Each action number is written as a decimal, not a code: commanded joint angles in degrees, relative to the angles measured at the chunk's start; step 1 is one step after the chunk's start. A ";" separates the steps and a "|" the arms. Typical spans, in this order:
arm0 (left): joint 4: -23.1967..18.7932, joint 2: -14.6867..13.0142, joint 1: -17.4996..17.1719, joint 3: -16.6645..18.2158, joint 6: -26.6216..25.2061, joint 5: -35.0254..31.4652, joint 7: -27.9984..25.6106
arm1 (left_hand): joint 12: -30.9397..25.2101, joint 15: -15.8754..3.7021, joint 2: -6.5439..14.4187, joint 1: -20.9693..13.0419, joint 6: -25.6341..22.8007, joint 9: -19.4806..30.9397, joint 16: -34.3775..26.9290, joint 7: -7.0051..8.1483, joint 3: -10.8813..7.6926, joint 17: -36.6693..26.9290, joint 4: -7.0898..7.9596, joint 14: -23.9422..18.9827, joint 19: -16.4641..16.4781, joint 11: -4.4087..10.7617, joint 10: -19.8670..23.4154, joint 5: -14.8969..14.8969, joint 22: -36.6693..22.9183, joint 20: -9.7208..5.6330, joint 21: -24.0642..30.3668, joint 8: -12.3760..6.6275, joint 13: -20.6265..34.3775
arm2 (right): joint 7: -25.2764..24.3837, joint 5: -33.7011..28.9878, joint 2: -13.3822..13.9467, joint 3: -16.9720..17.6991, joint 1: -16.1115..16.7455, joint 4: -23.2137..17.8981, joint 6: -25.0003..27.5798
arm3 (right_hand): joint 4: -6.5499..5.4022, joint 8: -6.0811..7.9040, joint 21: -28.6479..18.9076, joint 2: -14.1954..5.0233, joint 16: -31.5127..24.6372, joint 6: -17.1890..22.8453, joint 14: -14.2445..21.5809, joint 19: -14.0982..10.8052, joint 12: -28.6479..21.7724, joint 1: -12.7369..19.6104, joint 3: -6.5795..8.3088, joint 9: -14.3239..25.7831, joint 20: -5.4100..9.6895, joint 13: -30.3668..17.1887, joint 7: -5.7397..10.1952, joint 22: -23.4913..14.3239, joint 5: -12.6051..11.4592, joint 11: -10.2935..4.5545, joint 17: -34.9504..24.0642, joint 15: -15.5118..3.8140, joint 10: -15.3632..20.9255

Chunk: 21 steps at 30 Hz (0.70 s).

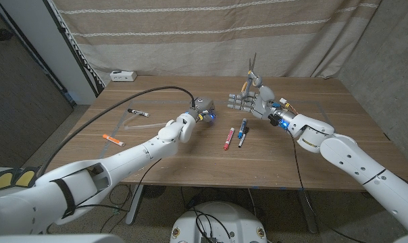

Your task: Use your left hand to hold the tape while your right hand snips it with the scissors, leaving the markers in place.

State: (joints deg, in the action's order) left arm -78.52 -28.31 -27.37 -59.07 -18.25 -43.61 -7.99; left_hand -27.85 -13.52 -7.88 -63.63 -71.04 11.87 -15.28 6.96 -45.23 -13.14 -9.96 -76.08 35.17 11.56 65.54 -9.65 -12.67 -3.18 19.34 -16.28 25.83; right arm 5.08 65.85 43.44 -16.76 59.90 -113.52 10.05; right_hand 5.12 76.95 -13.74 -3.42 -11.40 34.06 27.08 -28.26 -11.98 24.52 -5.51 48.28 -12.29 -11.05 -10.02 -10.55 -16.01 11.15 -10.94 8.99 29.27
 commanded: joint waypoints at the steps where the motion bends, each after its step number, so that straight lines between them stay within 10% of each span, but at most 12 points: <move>1: 0.35 0.65 -2.02 3.21 2.66 5.32 -5.13 | -0.01 -0.34 1.21 -1.49 1.21 0.24 -0.44 -0.09 0.29 -0.31 0.38 -1.72 -0.20 -0.13 -0.56 -0.13 -0.32 -7.09 0.64 0.58 1.53 | 0.27 0.11 0.08 0.09 0.16 0.18 -0.08 | 0.41 0.18 0.27 -0.51 0.24 0.00 -0.15 -0.62 -0.02 0.00 -0.15 0.24 -0.19 -0.26 -0.38 -0.09 0.14 -0.17 -0.18 -0.04 -0.27; 21: -2.91 1.08 -4.73 10.62 5.81 21.09 -3.73 | 1.10 -0.36 2.95 -4.00 5.63 4.00 1.60 -2.47 3.03 -0.18 0.52 -1.20 -2.35 -0.11 -4.25 -0.95 -0.50 -7.51 1.47 -0.26 2.87 | 0.36 -0.09 -0.33 -0.25 -0.13 0.48 -0.24 | 0.48 0.21 0.73 -0.55 0.22 -0.02 -0.23 -0.85 -0.04 0.06 -0.22 0.13 -0.19 -0.25 -0.39 -0.10 0.16 -0.22 -0.18 -0.06 -0.31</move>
State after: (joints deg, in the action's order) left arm -78.87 -27.32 -30.92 -52.76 -13.31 -31.51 -14.09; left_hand -27.14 -13.11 -5.09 -66.71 -66.83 15.10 -13.75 4.96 -42.86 -12.57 -9.34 -76.48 33.22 11.35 61.42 -10.34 -12.93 -3.08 20.57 -16.35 28.83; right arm 5.38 65.96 43.37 -16.70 60.02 -113.21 9.93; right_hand 5.28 76.89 -13.30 -3.42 -11.40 34.06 27.09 -28.57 -11.98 24.52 -5.67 48.28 -12.60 -11.05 -10.03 -10.54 -16.01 11.15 -10.94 8.99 29.27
